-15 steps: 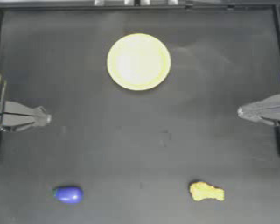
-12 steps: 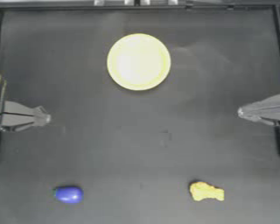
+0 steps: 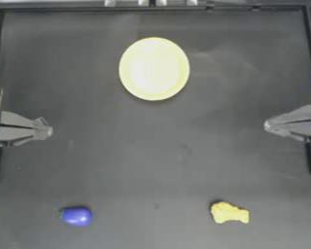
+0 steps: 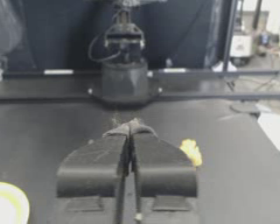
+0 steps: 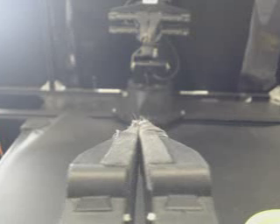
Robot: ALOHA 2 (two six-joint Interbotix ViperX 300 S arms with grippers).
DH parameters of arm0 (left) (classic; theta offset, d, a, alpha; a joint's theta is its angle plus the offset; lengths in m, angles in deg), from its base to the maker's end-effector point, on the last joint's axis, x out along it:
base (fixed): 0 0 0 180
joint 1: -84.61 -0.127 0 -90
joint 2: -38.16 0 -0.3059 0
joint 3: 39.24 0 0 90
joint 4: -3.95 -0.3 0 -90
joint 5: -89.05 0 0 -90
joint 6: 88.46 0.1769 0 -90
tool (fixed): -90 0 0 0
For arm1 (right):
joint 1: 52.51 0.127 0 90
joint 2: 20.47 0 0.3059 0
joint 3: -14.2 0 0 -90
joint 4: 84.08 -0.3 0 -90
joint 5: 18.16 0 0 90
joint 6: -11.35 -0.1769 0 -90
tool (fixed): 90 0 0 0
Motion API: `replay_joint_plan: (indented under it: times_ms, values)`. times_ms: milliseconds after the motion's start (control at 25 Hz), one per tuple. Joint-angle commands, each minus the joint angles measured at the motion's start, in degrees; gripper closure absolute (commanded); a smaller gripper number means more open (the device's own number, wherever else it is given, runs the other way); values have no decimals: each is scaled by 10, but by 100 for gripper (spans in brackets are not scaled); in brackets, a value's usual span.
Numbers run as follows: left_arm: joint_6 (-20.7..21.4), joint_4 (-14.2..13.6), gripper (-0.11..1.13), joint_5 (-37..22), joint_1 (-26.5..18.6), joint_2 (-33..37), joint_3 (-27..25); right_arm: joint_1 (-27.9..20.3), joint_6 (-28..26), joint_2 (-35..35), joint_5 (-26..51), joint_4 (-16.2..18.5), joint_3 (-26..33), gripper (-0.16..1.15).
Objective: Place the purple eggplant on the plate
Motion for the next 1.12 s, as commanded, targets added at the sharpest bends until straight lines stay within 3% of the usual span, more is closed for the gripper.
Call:
replay_joint_plan:
  times_ms: [40,80,120,240,560,880,1120]
  values:
    - [0,-2,9,-20,1,-7,16,0,1,-2,-2,11,11,4]
    - [0,-2,-4,-28,1,-9,18,0,1,-2,-2,12,11,-6]
    - [0,-2,-8,-37,2,-10,22,0,1,-2,-2,11,11,-11]
    - [0,-2,4,-80,2,-11,33,-1,1,-2,-1,10,11,-1]
    - [0,-5,-1,-250,23,-27,84,-6,-4,-2,7,6,11,-1]
    - [-18,-4,-1,-421,51,-113,170,-10,-4,-2,10,-12,7,-1]
    - [-67,-15,-1,-465,83,-172,196,-10,-4,-2,10,-15,6,-1]
